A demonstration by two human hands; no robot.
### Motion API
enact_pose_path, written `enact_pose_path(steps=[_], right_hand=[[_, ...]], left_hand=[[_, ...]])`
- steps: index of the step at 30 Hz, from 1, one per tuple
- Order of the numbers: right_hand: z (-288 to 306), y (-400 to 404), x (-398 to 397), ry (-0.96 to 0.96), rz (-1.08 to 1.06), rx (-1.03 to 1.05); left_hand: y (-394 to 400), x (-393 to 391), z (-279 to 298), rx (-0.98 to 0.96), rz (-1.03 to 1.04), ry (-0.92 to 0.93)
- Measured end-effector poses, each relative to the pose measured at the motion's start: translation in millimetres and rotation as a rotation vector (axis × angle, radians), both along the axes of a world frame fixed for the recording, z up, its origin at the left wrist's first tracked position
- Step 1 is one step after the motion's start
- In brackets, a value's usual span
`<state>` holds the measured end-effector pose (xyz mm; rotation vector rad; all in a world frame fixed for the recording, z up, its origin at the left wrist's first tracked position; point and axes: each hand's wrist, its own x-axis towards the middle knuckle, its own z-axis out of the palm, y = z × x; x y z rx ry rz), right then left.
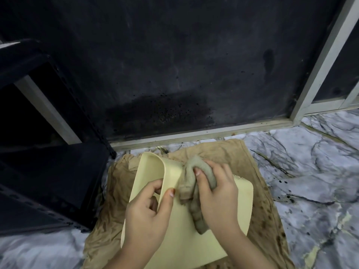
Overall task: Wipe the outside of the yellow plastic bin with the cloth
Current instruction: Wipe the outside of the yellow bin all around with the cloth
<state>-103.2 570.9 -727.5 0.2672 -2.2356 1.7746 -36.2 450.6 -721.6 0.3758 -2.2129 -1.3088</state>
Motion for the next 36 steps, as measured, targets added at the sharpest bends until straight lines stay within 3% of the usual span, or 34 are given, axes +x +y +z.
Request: enact_pose_path(steps=[9,13,16,20,25,32,36], right_hand=[[-14.7,51.7,-28.9,-0.271,-0.05,0.162],[-20.5,66.4,-33.7,-0.301,-0.009,0.233],[-23.7,69.6,-31.6,-0.307,0.014,0.268],[-29.7,69.3,-14.8,-0.239,-0.009,0.308],[-31.4,56.0,13.2,-0.149,-0.046,0.214],[10.7,12.4,27.8,0.056,0.121,0.17],[25.4,-4.8,20.5,0.055,0.187,0.268]], left_hand=[[-11.2,1.6,2.5,0.017,-0.059,-0.081],[-11.8,-2.2,14.6,0.031,-0.131,-0.116],[-15.0,-8.5,26.3,0.152,-0.141,-0.165],[-16.8,-13.0,30.7,0.18,-0.032,-0.195],[-14.4,-7.7,22.5,0.205,0.072,-0.136],[-1.1,-3.8,29.7,0.225,-0.074,-0.002],[-0.1,-1.7,23.9,0.214,-0.128,0.004]])
